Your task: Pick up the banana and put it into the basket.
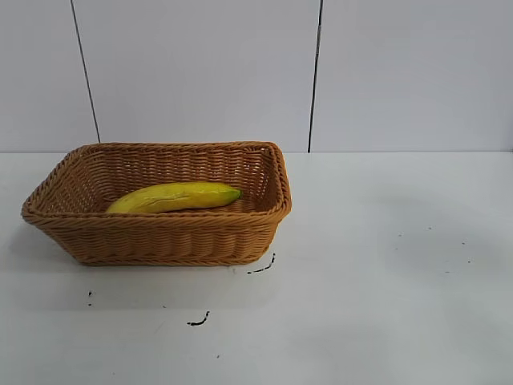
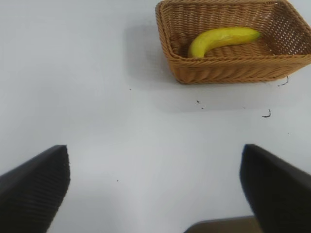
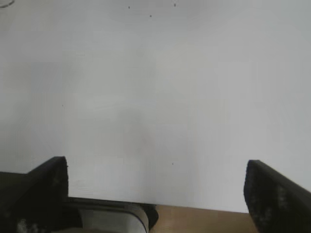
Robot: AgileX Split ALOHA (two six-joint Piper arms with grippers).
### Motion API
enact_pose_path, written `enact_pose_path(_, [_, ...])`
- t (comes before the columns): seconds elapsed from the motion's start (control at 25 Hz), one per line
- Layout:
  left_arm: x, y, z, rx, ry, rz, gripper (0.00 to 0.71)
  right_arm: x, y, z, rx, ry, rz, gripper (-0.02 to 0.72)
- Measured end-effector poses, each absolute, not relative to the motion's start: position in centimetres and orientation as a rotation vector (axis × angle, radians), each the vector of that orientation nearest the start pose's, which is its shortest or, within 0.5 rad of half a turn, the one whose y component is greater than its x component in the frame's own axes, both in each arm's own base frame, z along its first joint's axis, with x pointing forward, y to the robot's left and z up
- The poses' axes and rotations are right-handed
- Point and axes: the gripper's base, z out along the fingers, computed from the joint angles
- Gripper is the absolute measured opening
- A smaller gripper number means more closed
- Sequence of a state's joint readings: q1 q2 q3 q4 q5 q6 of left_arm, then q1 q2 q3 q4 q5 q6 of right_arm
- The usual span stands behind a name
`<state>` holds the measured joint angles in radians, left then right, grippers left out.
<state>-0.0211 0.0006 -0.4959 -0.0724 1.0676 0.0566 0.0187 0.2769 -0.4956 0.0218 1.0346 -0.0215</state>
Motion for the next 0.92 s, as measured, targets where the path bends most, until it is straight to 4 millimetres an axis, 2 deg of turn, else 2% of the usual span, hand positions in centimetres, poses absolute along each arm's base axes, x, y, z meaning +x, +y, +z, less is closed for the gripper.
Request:
enact_pose_path(0.4, [-0.5, -0.6, 27.6, 0.083, 2.053, -0.065, 0.69, -0.2, 0.2, 27.9, -0.041, 2.019, 0.024, 0.683])
enact_pose_path(0.92, [-0.5, -0.6, 27.6, 0.083, 2.053, -0.065, 0.69, -0.4, 0.2, 27.9, -0.041, 2.012, 0.024, 0.683])
